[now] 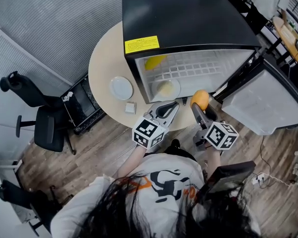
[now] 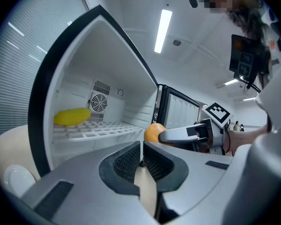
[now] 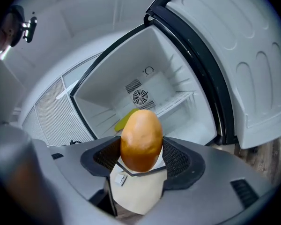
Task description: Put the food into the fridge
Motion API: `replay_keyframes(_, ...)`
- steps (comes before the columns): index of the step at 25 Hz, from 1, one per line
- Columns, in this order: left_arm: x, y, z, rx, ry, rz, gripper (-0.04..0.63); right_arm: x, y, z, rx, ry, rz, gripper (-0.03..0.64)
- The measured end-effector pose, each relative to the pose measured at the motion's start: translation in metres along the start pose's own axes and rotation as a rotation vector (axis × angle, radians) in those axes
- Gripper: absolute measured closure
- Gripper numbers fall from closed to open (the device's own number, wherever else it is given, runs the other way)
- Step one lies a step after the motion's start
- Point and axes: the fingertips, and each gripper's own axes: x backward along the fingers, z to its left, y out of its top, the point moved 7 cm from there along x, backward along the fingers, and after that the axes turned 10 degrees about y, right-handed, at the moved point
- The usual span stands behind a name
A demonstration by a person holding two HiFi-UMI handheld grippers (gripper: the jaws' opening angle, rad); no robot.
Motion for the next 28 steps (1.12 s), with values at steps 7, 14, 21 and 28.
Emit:
replay_keyframes(7,-0.024,0.004,-0.003,0.007,0.037,0.013,0.58,-0.02,0.043,-0.018,0.078,0.026,-0.01,0.328)
replay_keyframes(14,-0.038,0.008,-0.006,0.001,0.056,0.023,0.58,-0.059,0.087,-0.03,0.23,0.022,0.001,0.328)
replay_keyframes(21,-0.043,0.01,-0.002,-0.005,0.077,0.023,0.58,-0.101,0.119,-0.036,0.414,-0.045,0.046,0.327)
replay_keyframes(28,-0.042,0.01,0.002,-0.001,0.088,0.022,0.58,-0.131,0.13,-0.049,0.58,-0.187,0.112,0.327)
